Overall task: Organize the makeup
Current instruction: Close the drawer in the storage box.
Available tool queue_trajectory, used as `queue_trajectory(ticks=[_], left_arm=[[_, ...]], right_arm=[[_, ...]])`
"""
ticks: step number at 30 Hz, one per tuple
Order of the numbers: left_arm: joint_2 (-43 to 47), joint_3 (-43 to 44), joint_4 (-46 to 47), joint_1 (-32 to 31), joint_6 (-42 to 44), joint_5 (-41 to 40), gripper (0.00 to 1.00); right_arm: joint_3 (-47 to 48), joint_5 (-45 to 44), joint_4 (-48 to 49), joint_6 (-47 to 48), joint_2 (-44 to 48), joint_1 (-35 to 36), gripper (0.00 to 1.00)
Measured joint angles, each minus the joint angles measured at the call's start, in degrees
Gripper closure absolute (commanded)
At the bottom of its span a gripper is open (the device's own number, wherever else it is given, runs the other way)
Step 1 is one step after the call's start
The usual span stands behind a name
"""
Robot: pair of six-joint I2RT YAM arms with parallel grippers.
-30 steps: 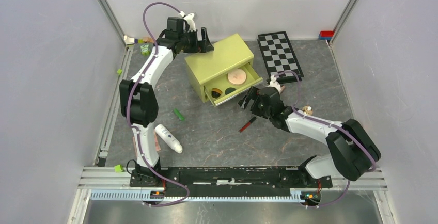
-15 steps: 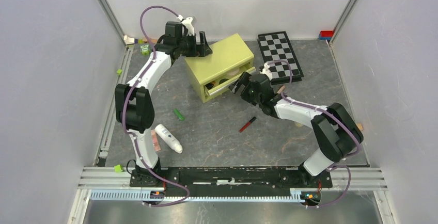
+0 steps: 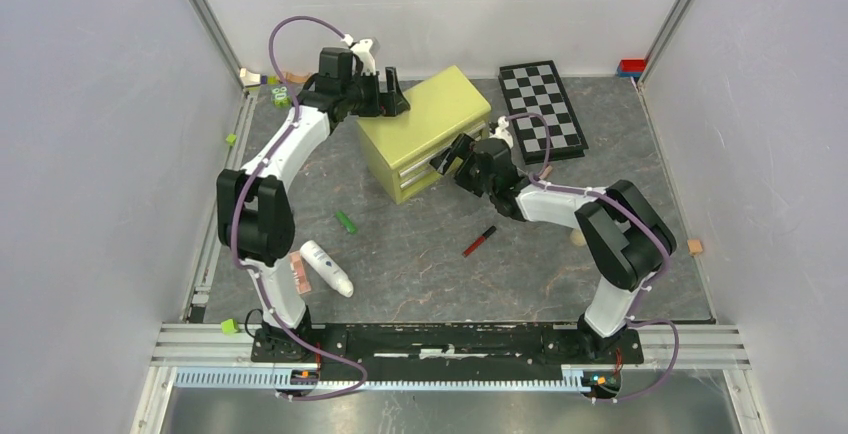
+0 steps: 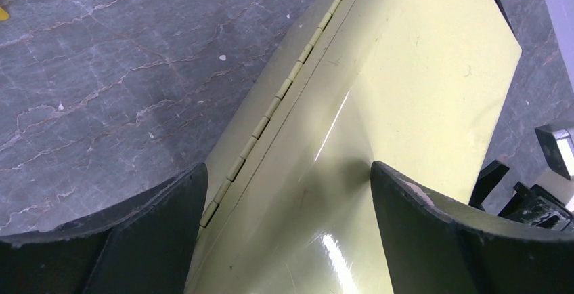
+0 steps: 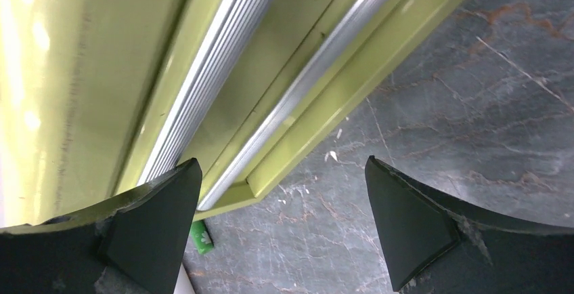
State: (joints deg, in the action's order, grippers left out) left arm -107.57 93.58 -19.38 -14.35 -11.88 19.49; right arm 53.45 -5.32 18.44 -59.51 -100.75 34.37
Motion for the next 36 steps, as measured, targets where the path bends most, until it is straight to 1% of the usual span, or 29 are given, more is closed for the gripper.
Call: queue_trajectory(ticks=[6, 14, 15, 16, 21, 25, 30, 36], left_arm=[[1.0, -1.4, 0.5, -0.1, 0.0, -0.5, 0.07], [2.9, -2.5, -0.6, -0.6, 0.0, -3.7, 0.06], [3.3, -2.7, -1.2, -0.7, 0.0, -4.3, 0.06], [3.8, -2.9, -1.9, -0.8, 0.0, -4.7, 0.06], [4.9, -3.7, -3.0, -1.2, 0.0, -6.9, 0.06], [6.1, -4.3, -3.9, -1.6, 0.0, -9.2, 0.06], [6.2, -4.3, -4.1, -1.9, -0.1, -10.1, 0.06], [6.2, -4.3, -4.1, -2.0, -0.1, -10.2, 0.06]], right_arm=[[-0.3, 0.5, 5.1, 2.1, -0.3, 0.0, 0.02], [-5.0, 1.3, 13.7, 3.1, -0.2, -0.5, 0.02], [-6.0, 1.2, 14.3, 3.2, 0.3, -0.7, 0.03], [-7.5, 1.0, 15.0, 3.2, 1.0, -0.9, 0.07], [-14.6, 1.6, 19.0, 2.5, 3.3, -3.2, 0.16], [-18.4, 4.2, 24.7, 0.9, 3.0, -4.8, 0.2], [-18.9, 8.9, 36.5, -2.4, -0.9, -5.3, 0.27], [-19.0, 10.4, 50.7, -8.7, -6.4, -5.3, 0.32]])
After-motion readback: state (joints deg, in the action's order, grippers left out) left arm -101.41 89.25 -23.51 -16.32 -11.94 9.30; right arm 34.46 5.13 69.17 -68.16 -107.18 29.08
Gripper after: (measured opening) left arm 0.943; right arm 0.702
